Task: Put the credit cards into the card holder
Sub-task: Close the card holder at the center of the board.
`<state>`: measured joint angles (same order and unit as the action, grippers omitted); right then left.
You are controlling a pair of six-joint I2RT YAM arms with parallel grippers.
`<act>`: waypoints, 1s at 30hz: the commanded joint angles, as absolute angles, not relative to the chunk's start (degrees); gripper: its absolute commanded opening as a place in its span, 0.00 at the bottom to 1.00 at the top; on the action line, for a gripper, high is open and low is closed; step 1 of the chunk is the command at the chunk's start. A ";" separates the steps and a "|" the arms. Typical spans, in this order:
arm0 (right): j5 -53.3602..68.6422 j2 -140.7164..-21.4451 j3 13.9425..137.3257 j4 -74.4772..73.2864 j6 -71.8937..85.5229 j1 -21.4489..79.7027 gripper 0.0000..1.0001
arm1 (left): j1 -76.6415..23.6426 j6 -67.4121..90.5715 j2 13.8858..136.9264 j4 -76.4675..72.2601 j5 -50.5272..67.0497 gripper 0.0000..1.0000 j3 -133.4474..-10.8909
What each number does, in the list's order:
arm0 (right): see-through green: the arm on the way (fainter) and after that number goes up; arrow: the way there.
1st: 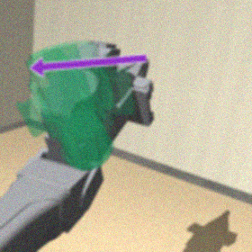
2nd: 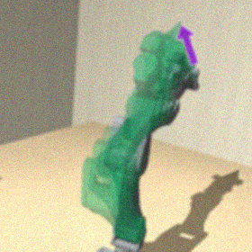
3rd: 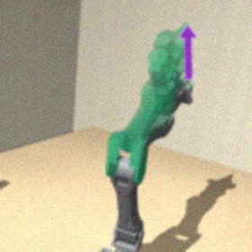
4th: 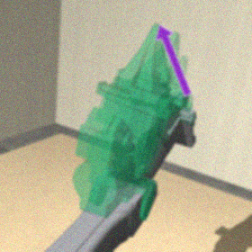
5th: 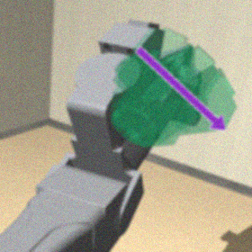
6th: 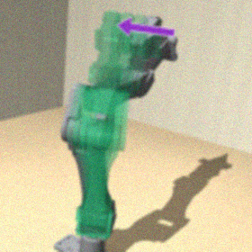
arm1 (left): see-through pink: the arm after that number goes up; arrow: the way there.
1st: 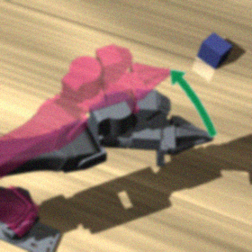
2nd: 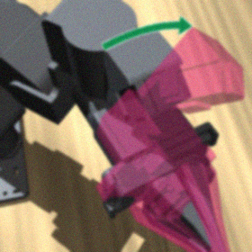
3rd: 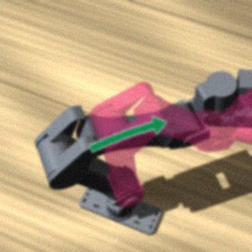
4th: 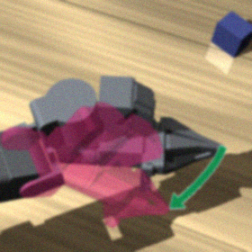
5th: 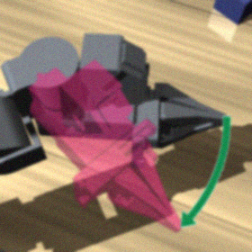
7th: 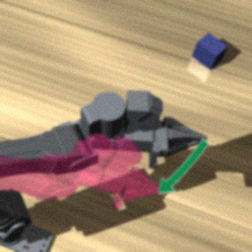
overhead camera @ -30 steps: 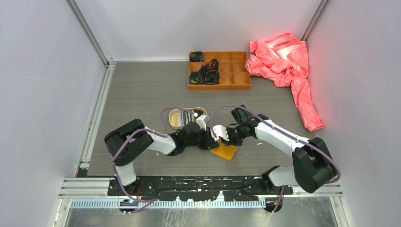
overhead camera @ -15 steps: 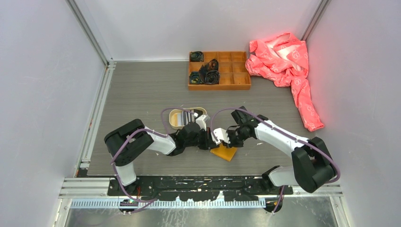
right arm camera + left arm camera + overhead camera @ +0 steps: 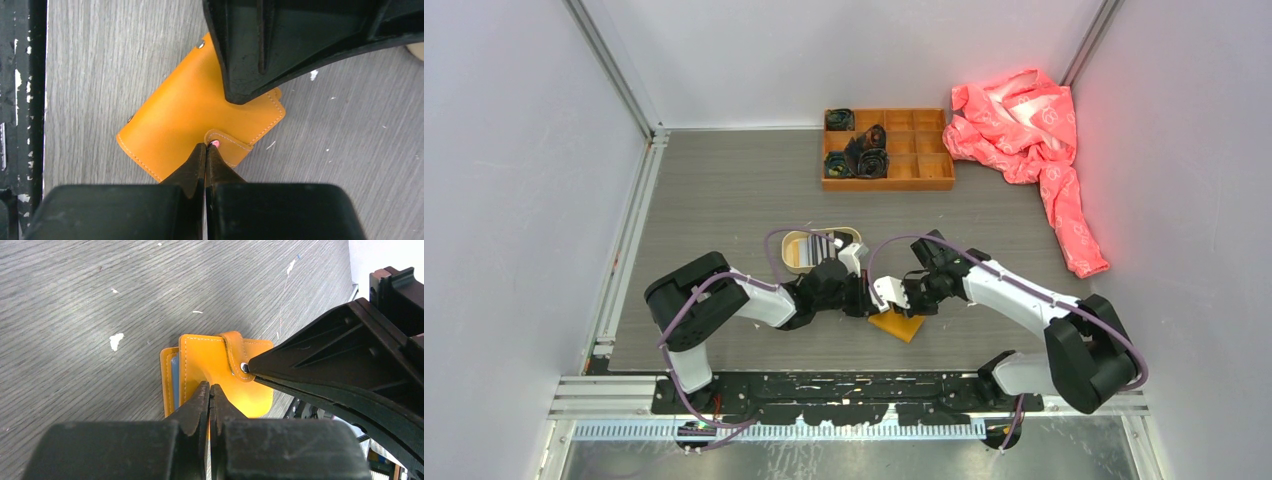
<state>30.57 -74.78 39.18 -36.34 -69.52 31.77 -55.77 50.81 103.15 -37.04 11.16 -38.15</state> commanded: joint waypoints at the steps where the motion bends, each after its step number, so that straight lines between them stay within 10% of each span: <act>1: 32.00 -72.25 38.76 -32.37 -66.30 32.53 0.01 | -56.59 50.30 102.90 -33.35 11.99 0.00 -37.74; 30: 26.12 -74.44 39.20 -38.45 -74.98 35.25 0.01 | -56.58 50.01 102.39 -32.87 12.22 0.00 -37.53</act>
